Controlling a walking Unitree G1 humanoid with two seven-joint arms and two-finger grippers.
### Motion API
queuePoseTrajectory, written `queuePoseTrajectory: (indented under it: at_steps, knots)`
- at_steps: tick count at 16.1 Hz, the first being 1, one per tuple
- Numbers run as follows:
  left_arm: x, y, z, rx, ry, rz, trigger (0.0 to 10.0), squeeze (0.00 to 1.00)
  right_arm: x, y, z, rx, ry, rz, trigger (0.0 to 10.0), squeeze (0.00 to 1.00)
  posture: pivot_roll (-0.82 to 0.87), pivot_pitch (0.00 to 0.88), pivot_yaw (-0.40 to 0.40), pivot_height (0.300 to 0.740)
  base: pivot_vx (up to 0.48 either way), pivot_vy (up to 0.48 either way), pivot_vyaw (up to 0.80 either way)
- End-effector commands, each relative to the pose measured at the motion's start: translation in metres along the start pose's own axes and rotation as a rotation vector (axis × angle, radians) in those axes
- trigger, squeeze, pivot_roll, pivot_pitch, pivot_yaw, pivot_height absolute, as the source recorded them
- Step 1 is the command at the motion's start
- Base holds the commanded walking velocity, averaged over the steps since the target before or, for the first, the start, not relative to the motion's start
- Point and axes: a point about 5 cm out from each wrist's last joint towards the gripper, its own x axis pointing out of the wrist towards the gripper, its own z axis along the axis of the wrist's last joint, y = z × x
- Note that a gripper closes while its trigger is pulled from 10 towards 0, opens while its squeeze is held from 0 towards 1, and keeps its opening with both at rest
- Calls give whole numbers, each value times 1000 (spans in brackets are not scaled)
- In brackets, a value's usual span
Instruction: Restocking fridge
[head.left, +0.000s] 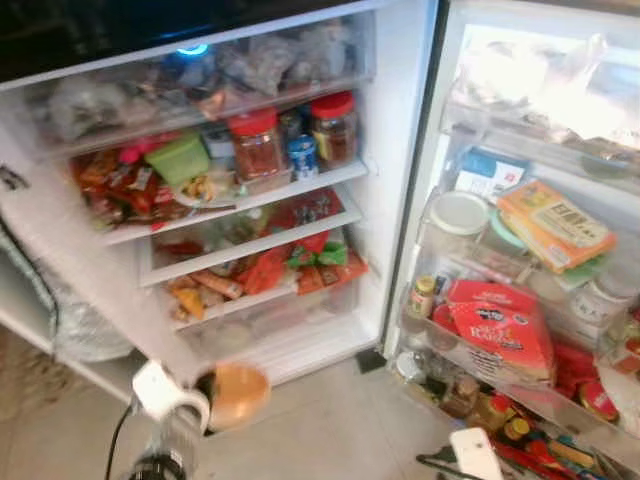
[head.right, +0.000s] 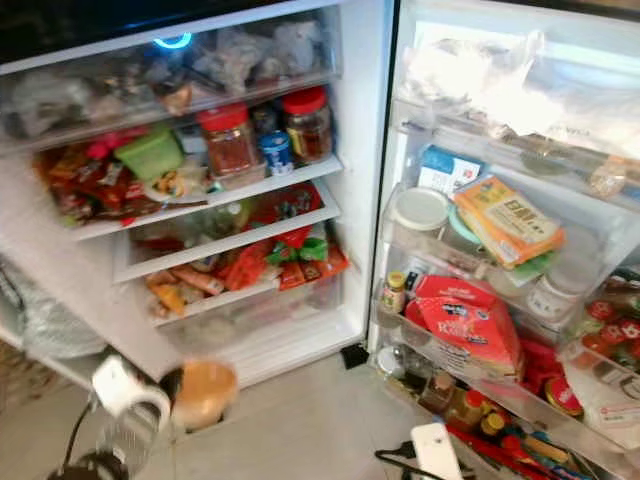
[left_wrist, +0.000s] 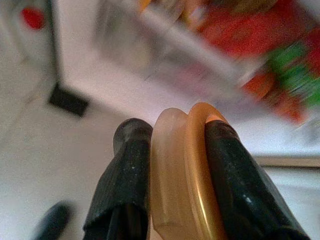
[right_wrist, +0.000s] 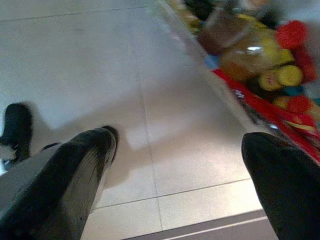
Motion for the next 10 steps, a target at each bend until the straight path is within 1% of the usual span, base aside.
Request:
queuePoseTrajectory:
  at_steps: [1, 2, 5, 7, 8, 9, 10]
  knots:
    - [5, -21, 19, -65, -101, -105, 10000, 0, 0, 0, -2, -14, 11, 8, 10000, 0, -150, 51, 86, 740, 0, 0, 0]
    - [5, -32, 19, -70, -125, -179, 10000, 0, 0, -2, 0, -25, 7, 11, 10000, 0, -161, 56, 79, 740, 0, 0, 0]
    - [4, -54, 19, -77, -175, -302, 10000, 0, 1, -6, 4, -48, 3, 15, 10000, 0, -169, 73, 62, 740, 0, 0, 0]
    - [2, -68, 20, -111, -203, -366, 10000, 0, 1, -11, 10, -46, -6, 9, 10000, 0, -166, 75, 55, 740, 0, 0, 0]
    - [2, -73, 19, -125, -202, -386, 10000, 0, 1, -13, 11, -1, -8, -8, 10000, 0, -170, 65, 57, 740, 0, 0, 0]
    - [2, -77, 19, -132, -200, -399, 10000, 0, 1, -15, 12, 18, -12, -17, 10000, 0, -172, 68, 54, 740, 0, 0, 0]
    - [2, -82, 17, -145, -197, -419, 10000, 0, 1, -18, 13, 15, -17, -23, 10000, 0, -178, 56, 47, 740, 0, 0, 0]
